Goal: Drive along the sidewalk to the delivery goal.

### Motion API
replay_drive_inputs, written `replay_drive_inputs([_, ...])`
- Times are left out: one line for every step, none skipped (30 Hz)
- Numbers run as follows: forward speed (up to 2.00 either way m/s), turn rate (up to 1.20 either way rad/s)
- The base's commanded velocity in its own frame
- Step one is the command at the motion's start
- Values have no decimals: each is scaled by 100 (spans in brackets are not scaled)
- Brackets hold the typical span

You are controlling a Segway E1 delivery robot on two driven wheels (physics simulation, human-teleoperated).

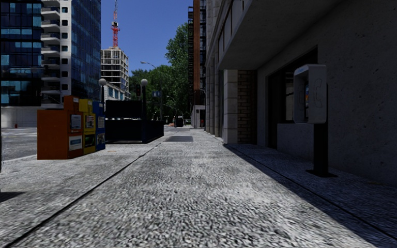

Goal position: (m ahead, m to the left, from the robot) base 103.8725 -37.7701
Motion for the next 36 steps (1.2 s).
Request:
replay_drive_inputs([200,0])
replay_drive_inputs([200,0])
replay_drive_inputs([200,0])
replay_drive_inputs([200,0])
replay_drive_inputs([200,0])
replay_drive_inputs([200,0])
replay_drive_inputs([200,0])
replay_drive_inputs([200,0])
replay_drive_inputs([200,0])
replay_drive_inputs([200,0])
replay_drive_inputs([200,0])
replay_drive_inputs([200,0])
replay_drive_inputs([200,0])
replay_drive_inputs([200,0])
replay_drive_inputs([200,0])
replay_drive_inputs([200,0])
replay_drive_inputs([200,0])
replay_drive_inputs([200,0])
replay_drive_inputs([200,0])
replay_drive_inputs([200,0])
replay_drive_inputs([200,0])
replay_drive_inputs([200,0])
replay_drive_inputs([200,0])
replay_drive_inputs([200,0])
replay_drive_inputs([200,0])
replay_drive_inputs([200,0])
replay_drive_inputs([200,0])
replay_drive_inputs([200,0])
replay_drive_inputs([200,0])
replay_drive_inputs([200,0])
replay_drive_inputs([200,0])
replay_drive_inputs([200,0])
replay_drive_inputs([200,0])
replay_drive_inputs([200,0])
replay_drive_inputs([200,0])
replay_drive_inputs([200,0])
